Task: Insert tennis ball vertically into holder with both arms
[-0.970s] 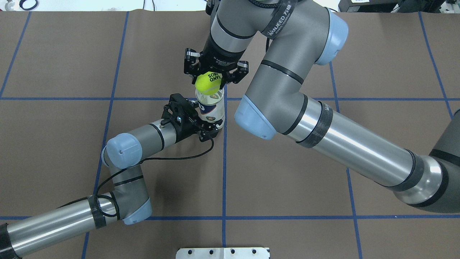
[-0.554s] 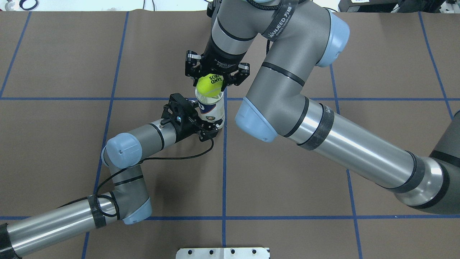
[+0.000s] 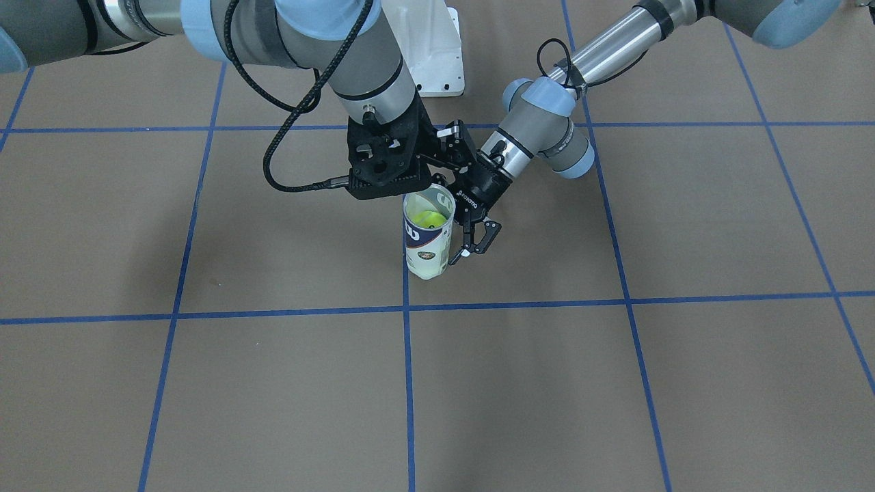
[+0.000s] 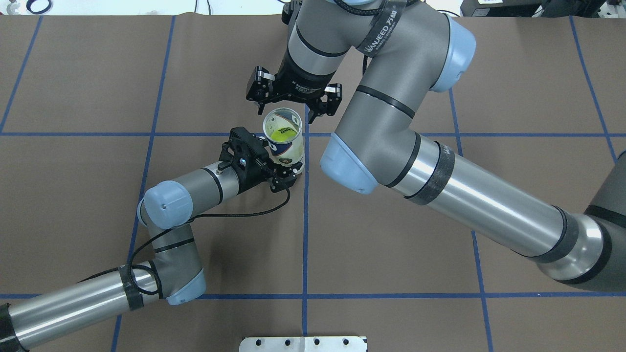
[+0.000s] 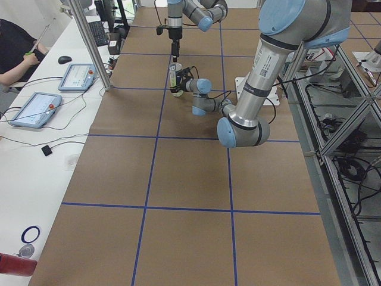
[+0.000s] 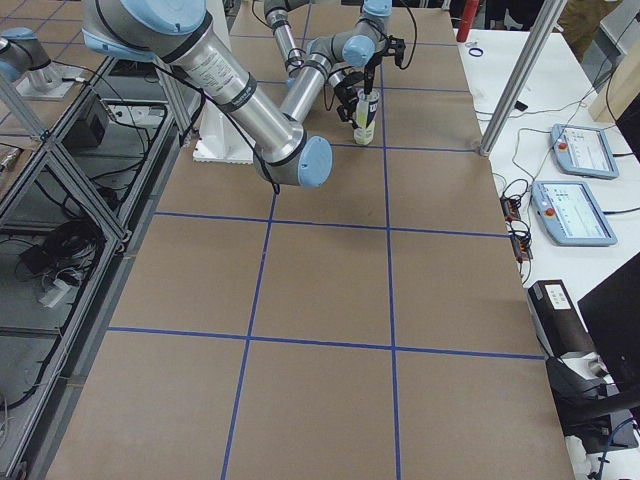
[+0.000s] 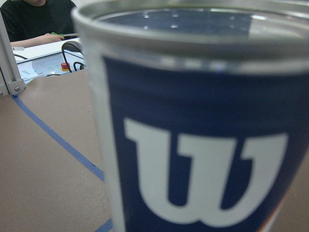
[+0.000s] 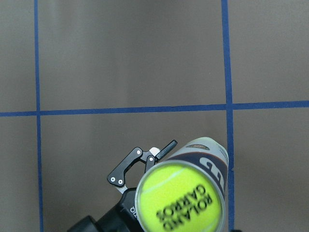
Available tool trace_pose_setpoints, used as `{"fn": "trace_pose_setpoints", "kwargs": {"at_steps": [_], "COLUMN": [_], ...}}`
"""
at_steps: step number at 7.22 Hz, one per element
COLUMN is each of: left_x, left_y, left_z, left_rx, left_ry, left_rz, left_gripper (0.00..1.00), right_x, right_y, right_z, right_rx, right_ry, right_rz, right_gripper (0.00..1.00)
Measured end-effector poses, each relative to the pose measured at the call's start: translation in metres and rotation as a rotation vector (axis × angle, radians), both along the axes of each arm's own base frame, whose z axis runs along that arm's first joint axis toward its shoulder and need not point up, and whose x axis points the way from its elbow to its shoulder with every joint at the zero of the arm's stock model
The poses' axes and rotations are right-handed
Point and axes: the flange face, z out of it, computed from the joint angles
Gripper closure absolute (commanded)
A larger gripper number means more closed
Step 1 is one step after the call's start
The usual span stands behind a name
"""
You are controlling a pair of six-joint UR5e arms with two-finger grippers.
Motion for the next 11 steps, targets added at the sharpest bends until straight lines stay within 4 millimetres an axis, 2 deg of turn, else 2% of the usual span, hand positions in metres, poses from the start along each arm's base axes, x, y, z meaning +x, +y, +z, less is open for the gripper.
{"fn": "trace_pose_setpoints", "kwargs": {"at_steps": [5,7,10,11], "left_x": [-0.002,-0.01,-0.056,-0.071], "left_y": [0.0,0.001,0.026,0.034], "left_z": [0.0,0.006,0.041,0.054], "left_rx": [-0.001,-0.001,-0.005,-0.009], "left_ry": [0.001,0.0,-0.015,-0.026], "left_rz": [0.002,0.003,0.043,0.057], "left_gripper": [0.01,0.01,0.01,0.01], "right_x": [0.007,0.011,0.039,0.05], "right_y": [0.005,0.008,0.028,0.028], "right_z": [-0.002,-0.001,0.0,-0.001], "right_rx": [0.008,0.01,0.006,0.002], "right_ry": [-0.01,-0.014,-0.015,-0.016], "right_rz": [0.0,0.0,-0.001,0.005], "right_gripper": [0.02,0.02,0.01,0.01]}}
